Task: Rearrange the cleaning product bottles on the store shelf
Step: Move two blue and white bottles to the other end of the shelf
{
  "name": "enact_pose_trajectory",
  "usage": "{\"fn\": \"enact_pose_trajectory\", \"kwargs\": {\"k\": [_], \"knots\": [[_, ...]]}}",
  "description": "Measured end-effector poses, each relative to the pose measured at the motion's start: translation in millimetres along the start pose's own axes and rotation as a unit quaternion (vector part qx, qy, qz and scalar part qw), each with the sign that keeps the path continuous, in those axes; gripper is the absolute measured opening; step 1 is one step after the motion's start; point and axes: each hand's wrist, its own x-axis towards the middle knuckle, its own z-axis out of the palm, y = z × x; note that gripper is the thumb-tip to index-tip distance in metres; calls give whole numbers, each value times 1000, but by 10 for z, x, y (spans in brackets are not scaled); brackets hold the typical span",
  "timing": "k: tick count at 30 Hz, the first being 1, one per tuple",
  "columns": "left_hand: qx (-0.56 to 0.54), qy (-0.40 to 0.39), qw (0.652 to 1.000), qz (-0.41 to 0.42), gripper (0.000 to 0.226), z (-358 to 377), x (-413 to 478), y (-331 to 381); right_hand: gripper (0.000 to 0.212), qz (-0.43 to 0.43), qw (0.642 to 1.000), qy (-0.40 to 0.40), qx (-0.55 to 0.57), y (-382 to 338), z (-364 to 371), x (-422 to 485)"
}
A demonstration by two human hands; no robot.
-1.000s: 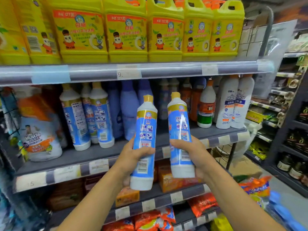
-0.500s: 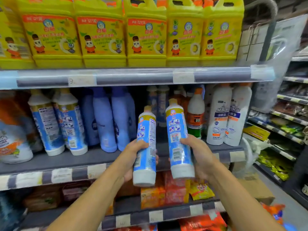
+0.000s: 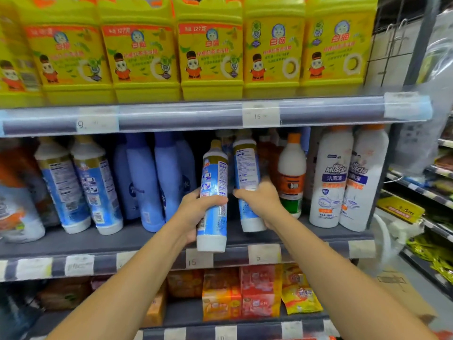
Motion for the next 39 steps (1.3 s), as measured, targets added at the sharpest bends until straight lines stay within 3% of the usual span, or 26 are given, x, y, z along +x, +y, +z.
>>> {"fn": "enact_pose_trajectory", "kwargs": {"k": [7, 14, 23, 26, 29, 33, 39], "knots": [[29, 41, 998, 47, 51, -37, 375, 83, 63, -47, 997, 55, -29, 187, 184, 554], [87, 25, 992, 91, 48, -51, 582, 53, 76, -95, 988, 105, -67, 338, 351, 806], [84, 31, 990, 112, 46, -26, 708, 55, 71, -102, 950, 234, -179, 359, 555, 962], [71, 36, 991, 112, 47, -33, 731, 34, 75, -88, 950, 227, -195, 375, 559, 966], [65, 34, 991, 114, 45, -39, 748, 28, 82, -68, 969, 169, -170, 442, 488, 956], [57, 43, 991, 110, 46, -33, 788, 27, 79, -43, 966, 119, -224, 543, 346, 975], [50, 53, 991, 109, 47, 3, 829, 29, 76, -39, 965, 142, -217, 572, 357, 999]]}}
